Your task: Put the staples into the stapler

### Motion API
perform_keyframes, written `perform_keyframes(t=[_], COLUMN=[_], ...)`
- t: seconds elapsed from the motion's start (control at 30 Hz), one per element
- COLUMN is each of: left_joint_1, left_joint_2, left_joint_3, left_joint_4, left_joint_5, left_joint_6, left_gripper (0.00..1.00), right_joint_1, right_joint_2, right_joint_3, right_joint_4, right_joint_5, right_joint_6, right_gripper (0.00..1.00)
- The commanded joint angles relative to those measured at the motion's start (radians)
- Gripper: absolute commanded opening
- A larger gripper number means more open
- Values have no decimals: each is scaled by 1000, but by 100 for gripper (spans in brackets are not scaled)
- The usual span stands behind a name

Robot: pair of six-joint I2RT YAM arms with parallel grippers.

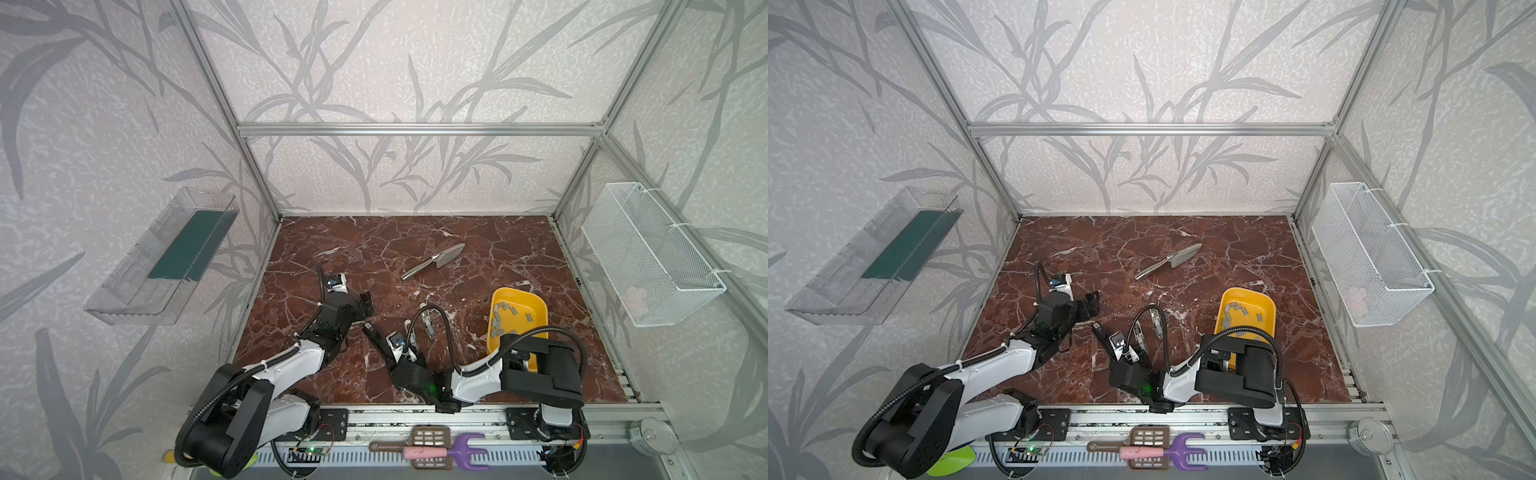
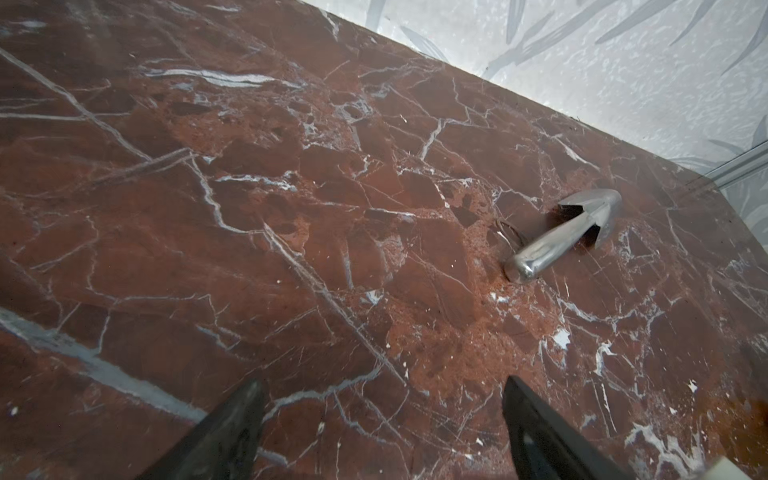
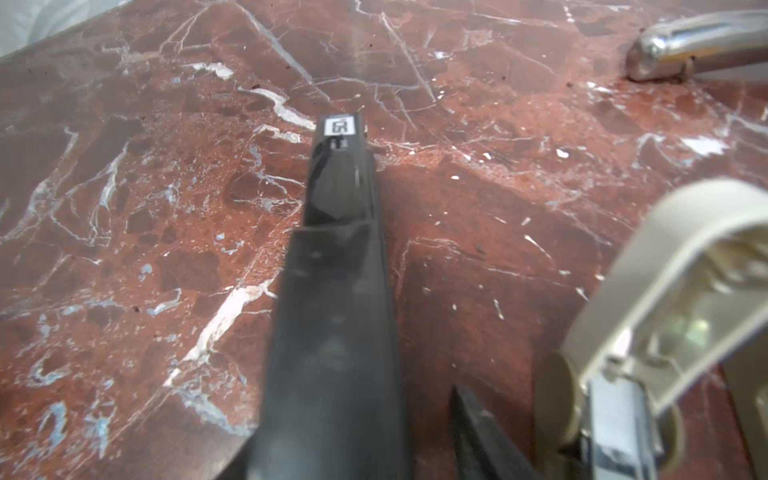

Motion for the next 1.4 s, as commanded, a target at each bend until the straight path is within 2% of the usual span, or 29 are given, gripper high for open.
perform_keyframes(t=[0.0,0.13,0.3,0.37,0.43,0.5,0.6,0.73,0.8,0.9,1.03,1.17,1.37], left_joint_1=[7,13,21,23,24,23,24,23,21,7,-76,-174,-219], left_joint_2=[-48,-103,-194,-227,-260,-292,-310,-279,-249,-208,-142,-43,83], left_joint_3=[-9,-9,-6,0,3,6,-8,2,12,33,64,109,160], left_joint_4=[-61,-103,-165,-195,-222,-237,-185,-129,-85,-38,-2,23,72], left_joint_5=[9,-11,-49,-57,-60,-49,40,180,284,376,364,316,341], left_joint_6=[-3,-2,-3,0,6,9,32,37,65,45,58,84,71], left_gripper=[91,91,93,94,94,94,97,97,99,99,99,97,94], right_joint_1=[2,-10,-48,-46,-40,-25,-4,4,11,12,14,13,12], right_joint_2=[47,112,196,198,174,120,10,-158,-258,-368,-430,-384,-312], right_joint_3=[70,181,328,356,353,320,242,93,9,-107,-209,-223,-239], right_joint_4=[-38,-127,-237,-254,-267,-264,-253,-226,-230,-242,-247,-255,-216], right_joint_5=[20,51,11,-7,-21,-5,14,6,25,59,96,83,84], right_joint_6=[-23,-1,38,27,24,11,-4,8,19,58,83,103,126], right_gripper=[46,32,26,32,49,62,71,73,74,74,72,70,67])
